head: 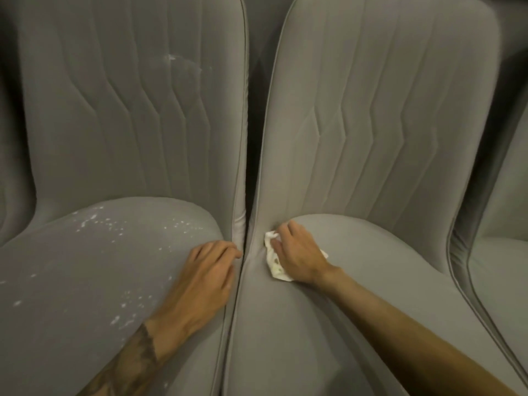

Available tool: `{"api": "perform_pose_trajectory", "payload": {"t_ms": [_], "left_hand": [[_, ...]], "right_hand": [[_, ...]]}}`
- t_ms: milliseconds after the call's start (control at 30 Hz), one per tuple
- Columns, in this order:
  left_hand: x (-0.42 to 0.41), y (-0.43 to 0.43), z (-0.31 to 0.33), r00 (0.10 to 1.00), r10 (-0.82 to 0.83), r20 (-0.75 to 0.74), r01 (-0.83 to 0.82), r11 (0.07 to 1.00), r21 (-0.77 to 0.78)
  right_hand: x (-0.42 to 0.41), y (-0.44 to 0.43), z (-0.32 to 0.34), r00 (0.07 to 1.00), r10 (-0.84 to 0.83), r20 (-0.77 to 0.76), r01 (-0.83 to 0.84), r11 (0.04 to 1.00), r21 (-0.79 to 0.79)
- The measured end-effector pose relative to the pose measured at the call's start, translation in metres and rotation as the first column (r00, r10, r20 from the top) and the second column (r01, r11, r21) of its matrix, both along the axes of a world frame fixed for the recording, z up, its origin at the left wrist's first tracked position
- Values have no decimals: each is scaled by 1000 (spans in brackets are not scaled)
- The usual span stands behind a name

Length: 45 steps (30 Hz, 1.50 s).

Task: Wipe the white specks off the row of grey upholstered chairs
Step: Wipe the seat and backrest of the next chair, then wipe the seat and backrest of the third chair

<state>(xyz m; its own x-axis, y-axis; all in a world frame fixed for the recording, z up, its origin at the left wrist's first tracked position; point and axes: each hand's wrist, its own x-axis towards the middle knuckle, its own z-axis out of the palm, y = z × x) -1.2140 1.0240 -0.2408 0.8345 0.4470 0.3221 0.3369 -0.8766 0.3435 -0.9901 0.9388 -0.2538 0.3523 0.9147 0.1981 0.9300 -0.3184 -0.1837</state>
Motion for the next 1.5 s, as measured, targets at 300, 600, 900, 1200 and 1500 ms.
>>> {"api": "perform_pose_trajectory", "payload": {"t_ms": [300, 600, 900, 1200, 1500], "left_hand": [[-22, -16, -2, 996, 27, -84, -27, 1000, -3], [-14, -16, 0, 994, 62, -85, -65, 997, -39], [-5, -13, -8, 991, 114, -72, -114, 993, -3], [17, -12, 4, 974, 170, -148, -177, 984, -32], [10, -2, 1, 987, 121, -107, -124, 992, -23]], "right_hand": [[-24, -34, -5, 993, -74, -89, 77, 997, 28], [113, -62, 6, 638, -730, -245, 766, 634, 109], [135, -39, -12, 854, -511, -100, 516, 856, 34], [89, 6, -12, 942, -325, -84, 333, 937, 104], [50, 26, -8, 924, -362, -125, 373, 924, 85]]}}
